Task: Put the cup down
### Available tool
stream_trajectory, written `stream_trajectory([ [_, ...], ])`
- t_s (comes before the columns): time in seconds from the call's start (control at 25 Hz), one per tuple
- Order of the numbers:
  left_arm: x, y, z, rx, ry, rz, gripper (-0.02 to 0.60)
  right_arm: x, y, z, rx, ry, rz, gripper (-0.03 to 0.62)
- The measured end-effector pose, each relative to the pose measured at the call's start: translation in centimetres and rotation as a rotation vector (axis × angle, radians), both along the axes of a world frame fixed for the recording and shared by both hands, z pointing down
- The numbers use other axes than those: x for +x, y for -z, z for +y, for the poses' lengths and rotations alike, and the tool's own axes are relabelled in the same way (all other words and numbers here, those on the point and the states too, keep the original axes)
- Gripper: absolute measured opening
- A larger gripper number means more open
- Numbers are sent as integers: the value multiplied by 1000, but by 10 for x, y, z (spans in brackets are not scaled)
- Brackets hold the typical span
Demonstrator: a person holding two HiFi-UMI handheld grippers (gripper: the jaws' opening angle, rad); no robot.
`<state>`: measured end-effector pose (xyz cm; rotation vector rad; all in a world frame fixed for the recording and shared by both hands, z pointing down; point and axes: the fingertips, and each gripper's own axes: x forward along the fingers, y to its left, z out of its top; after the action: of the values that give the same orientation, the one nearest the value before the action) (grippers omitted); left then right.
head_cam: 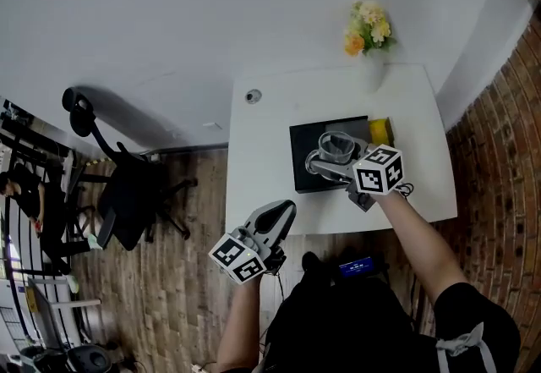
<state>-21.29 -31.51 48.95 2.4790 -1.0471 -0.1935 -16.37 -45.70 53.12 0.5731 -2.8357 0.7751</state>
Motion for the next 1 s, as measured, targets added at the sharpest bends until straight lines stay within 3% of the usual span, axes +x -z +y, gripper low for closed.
stream_trajectory([
  [0.44, -32, 7, -7, -12, 84, 42, 8, -60, -44, -70, 21, -11, 73, 410],
  [0.8, -57, -4, -14, -39, 127, 46, 9, -80, -66, -85, 133, 1, 190, 410],
  [1.0, -59, -4, -20, -36, 131, 50, 9, -86, -67, -77, 273, 38, 236, 410],
])
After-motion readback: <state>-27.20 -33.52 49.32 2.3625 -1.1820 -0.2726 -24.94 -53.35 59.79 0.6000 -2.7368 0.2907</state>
